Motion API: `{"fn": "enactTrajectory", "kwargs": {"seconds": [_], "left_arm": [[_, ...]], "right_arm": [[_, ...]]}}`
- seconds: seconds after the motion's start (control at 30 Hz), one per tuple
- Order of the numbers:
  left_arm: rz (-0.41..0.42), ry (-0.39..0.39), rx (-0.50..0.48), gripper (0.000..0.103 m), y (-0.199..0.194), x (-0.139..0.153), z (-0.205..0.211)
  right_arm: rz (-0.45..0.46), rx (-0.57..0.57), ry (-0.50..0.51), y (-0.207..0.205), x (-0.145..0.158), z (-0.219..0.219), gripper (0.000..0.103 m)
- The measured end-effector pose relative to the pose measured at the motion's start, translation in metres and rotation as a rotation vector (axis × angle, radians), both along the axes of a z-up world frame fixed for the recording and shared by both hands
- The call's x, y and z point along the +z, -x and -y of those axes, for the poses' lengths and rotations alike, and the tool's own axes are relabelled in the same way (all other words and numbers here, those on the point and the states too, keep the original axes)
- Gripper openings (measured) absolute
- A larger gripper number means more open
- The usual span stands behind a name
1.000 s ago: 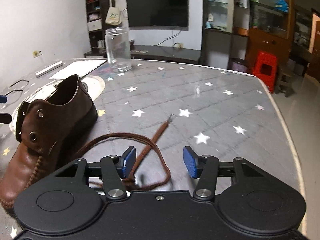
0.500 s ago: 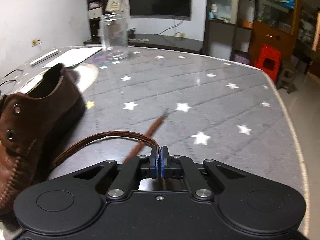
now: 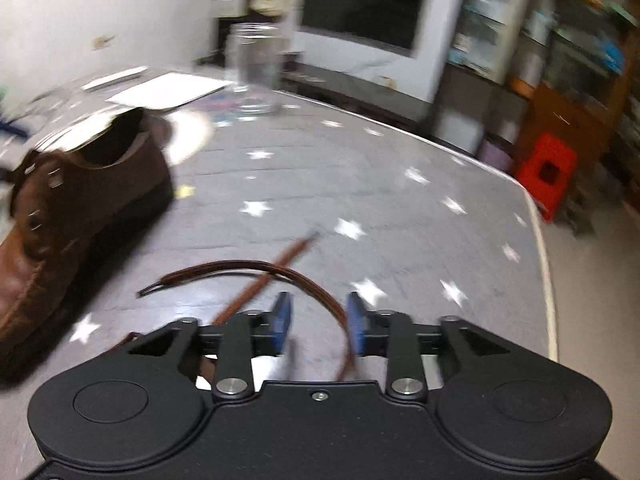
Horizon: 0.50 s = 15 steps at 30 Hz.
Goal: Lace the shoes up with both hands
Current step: 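Lift the lace with the right tool while the left tool grips the shoe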
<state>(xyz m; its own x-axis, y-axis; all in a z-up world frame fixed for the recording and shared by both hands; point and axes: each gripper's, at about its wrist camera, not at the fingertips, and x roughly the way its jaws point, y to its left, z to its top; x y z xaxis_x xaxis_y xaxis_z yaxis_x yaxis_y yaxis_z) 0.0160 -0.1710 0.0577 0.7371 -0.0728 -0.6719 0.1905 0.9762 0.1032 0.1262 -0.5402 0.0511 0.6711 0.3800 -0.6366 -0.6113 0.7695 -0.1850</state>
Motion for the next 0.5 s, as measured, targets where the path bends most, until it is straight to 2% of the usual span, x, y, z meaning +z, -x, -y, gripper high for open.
{"fn": "enactTrajectory", "kwargs": {"seconds": [0.2,0.3,0.5], "left_arm": [[-0.022,0.005,0.001,0.102,-0.006,0.000,0.000],[-0.030,0.002,-0.003,0.102,-0.008,0.000,0.001],[-0.046,-0.012,-0.022,0.102,-0.013,0.000,0.006]], "right_arm": [[0.009,0.282,0.137,-0.010,0.001,-0.036,0.040],[0.007,0.381,0.184,-0.015,0.003,-0.047,0.040],[-0.055,0.584,0.268,-0.031,-0.001,-0.066,0.041]]}}
